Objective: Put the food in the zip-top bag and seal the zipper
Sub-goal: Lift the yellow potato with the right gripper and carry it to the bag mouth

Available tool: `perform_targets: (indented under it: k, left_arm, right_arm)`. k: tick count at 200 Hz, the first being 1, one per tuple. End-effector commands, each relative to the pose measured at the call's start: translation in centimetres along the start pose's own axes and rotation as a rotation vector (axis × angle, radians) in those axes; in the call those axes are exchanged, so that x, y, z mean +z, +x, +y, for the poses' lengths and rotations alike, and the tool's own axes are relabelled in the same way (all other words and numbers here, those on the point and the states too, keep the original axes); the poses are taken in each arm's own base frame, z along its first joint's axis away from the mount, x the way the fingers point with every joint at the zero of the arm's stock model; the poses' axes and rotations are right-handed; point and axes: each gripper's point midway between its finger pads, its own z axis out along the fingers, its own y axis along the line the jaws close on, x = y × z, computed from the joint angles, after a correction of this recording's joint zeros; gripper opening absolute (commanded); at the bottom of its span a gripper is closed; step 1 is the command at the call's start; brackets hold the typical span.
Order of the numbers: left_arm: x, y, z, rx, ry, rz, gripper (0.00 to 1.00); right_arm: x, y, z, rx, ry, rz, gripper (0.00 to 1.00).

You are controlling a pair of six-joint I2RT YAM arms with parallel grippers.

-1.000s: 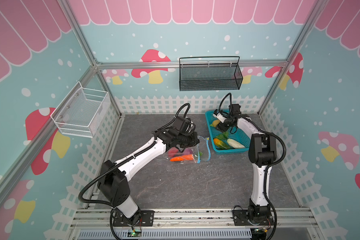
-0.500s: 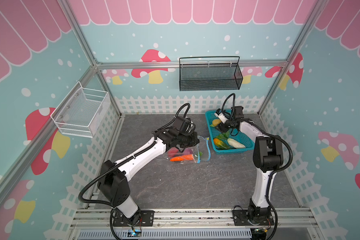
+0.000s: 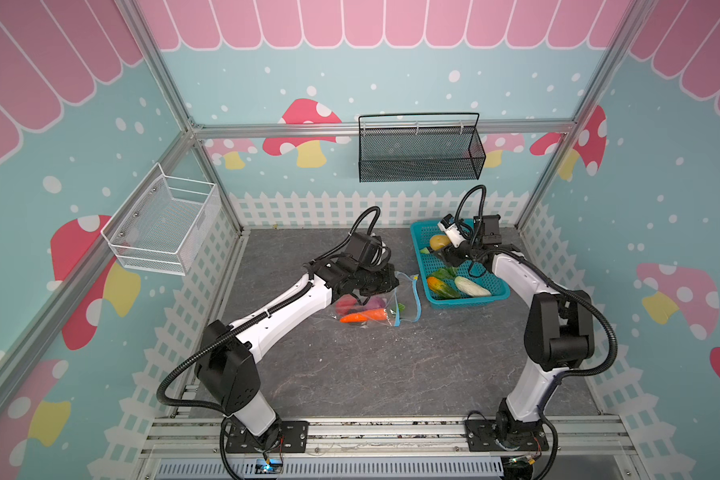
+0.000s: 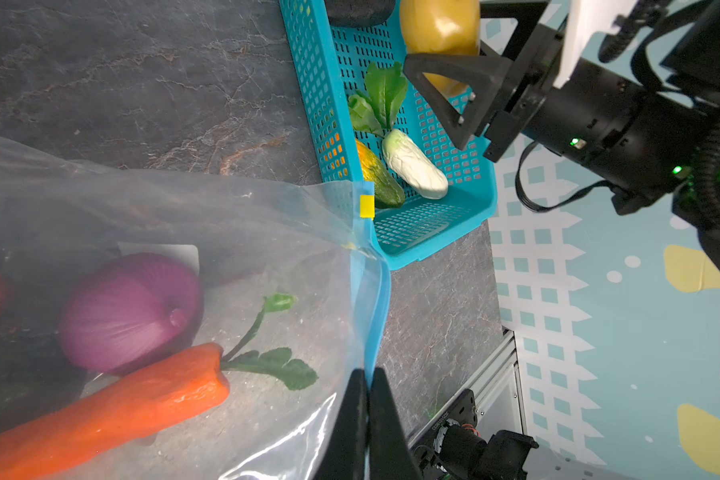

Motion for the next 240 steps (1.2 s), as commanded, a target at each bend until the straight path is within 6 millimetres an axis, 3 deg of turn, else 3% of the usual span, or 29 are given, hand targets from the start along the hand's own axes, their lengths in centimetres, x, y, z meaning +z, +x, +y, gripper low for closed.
perform_targets:
  k: [1, 52, 78, 104, 144, 186, 240]
  left_arm:
    - [-1.0, -0.6, -0.5, 0.018, 0.01, -0.025, 0.0]
    - [-0.9, -0.8, -0.9, 0.019, 0.022, -0.024, 0.0]
    - [-1.0, -0.8, -0.9, 0.02, 0.024, -0.027, 0.0]
    - [-1.1, -1.0, -1.1, 0.02, 0.03, -0.03, 0.0]
    - [-1.2, -1.1, -1.3, 0.02, 0.036, -0.034, 0.0]
    - [-1.4, -1.1, -1.7, 0.021, 0.04, -0.039, 0.0]
    - [-2.2, -1.1, -1.9, 0.023, 0.042, -0.056, 0.0]
  right_arm:
    - [-1.9, -0.6, 2.0, 0.031, -0.015, -0.031, 0.5]
    - [-5.5, 0.8, 9.0, 0.062, -0.081, -0.039, 0.5]
    - [-7.4, 2.2, 11.5, 0.086, -0.087, -0.025, 0.5]
    - [-9.6, 3.6, 12.7, 0.091, -0.076, -0.023, 0.5]
    - [-12.0, 2.2, 16.7, 0.091, -0.218, -0.126, 0.51]
    - [-11.7, 0.4, 19.7, 0.063, -0.329, -0.195, 0.52]
    - [-9.6, 0.7, 21.6, 0.054, -0.387, -0.173, 0.52]
